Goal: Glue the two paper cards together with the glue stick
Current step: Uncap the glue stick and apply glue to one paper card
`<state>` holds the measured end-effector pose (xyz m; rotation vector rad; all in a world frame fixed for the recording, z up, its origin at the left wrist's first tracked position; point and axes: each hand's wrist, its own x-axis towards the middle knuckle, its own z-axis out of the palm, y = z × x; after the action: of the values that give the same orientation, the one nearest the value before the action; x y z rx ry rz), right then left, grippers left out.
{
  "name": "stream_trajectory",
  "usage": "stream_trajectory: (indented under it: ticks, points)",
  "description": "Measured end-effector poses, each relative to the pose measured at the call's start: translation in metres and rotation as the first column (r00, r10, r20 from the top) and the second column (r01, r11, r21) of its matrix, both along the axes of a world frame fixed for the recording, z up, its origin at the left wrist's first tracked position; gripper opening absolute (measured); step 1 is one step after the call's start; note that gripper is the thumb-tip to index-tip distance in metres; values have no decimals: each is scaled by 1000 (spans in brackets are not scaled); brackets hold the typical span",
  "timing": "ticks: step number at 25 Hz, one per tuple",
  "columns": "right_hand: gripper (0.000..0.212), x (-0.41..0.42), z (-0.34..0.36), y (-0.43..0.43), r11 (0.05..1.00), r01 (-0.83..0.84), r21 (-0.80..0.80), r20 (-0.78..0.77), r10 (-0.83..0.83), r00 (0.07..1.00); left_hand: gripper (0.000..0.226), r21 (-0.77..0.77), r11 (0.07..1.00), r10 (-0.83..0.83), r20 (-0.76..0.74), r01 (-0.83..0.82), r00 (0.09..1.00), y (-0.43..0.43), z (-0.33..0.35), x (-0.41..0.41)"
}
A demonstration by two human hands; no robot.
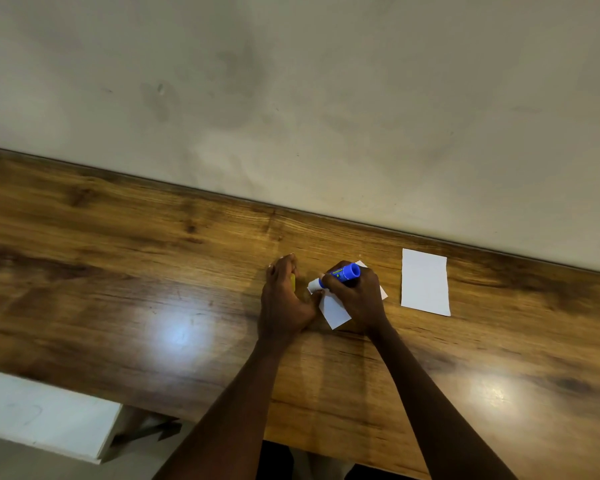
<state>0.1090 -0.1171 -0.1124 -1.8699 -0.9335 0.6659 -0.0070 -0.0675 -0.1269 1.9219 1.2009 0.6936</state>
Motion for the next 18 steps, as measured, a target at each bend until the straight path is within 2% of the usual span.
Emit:
stream_trajectory:
  ticks: [6,13,18]
  points:
    - [18,0,8,-1,1000,-19,-15,98,20,995,70,5,1000,-11,-4,11,1000,1,-1,1]
    - [23,28,11,-12,976,215,-42,87,-211,974,62,12,1000,-9,-27,9,1000,2,-1,0]
    - [26,41,7,-14,948,318,-26,108,-313,943,61,28,1000,-5,-32,6,999,1,2,0]
